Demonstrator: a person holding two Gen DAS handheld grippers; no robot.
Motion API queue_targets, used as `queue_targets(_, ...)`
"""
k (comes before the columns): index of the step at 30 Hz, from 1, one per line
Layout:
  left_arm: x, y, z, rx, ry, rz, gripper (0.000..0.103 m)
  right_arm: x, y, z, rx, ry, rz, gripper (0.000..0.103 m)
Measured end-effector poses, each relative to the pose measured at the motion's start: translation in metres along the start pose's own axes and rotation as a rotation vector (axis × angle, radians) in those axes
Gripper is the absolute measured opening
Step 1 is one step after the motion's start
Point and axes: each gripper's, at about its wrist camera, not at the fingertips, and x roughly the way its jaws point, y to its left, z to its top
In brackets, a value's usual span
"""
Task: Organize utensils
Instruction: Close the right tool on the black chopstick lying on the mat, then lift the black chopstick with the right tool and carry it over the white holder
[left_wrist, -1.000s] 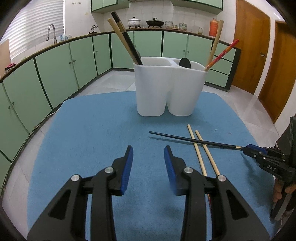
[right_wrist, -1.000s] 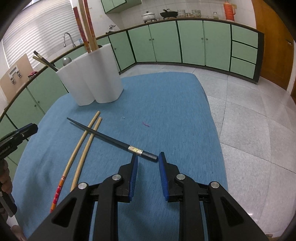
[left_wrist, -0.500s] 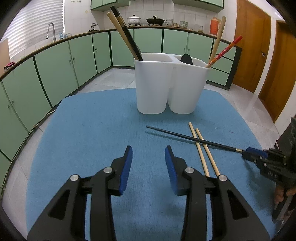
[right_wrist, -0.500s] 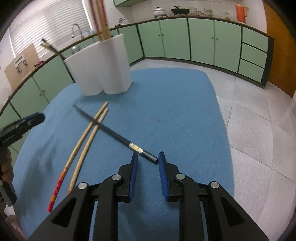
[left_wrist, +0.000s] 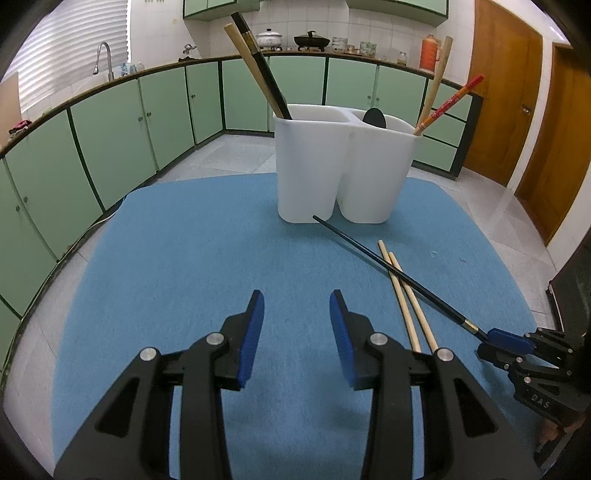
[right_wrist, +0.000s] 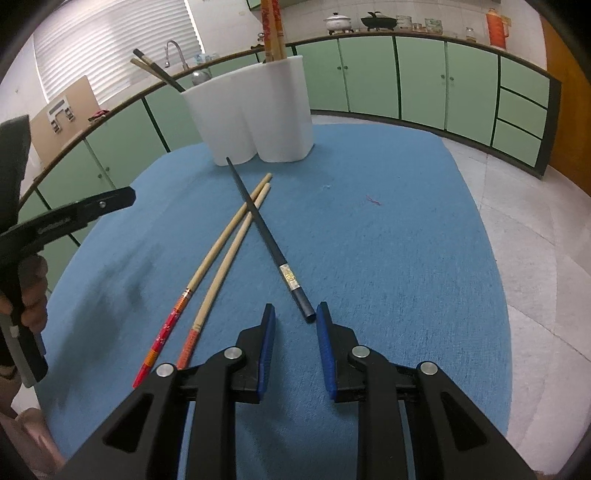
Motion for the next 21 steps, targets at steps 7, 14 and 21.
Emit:
queue_targets(7,-0.003,-0.002,0.000,0.001,-0.004,-0.006,0.036,0.002,0.013,0.000,-0.052,0.002,-0.052,0.014)
queue_targets(14,-0.008,0.003,-0.003,-0.005,-0.012,-0.004,0.036,0.000,0.025,-0.003,-0.091,0.002,-0.057,0.007)
queue_targets(21,-0.013,0.007,-0.006,-0.013,-0.015,0.003,0.036,-0.027,0.030,-0.005,-0.054,-0.076,-0.049,0.007)
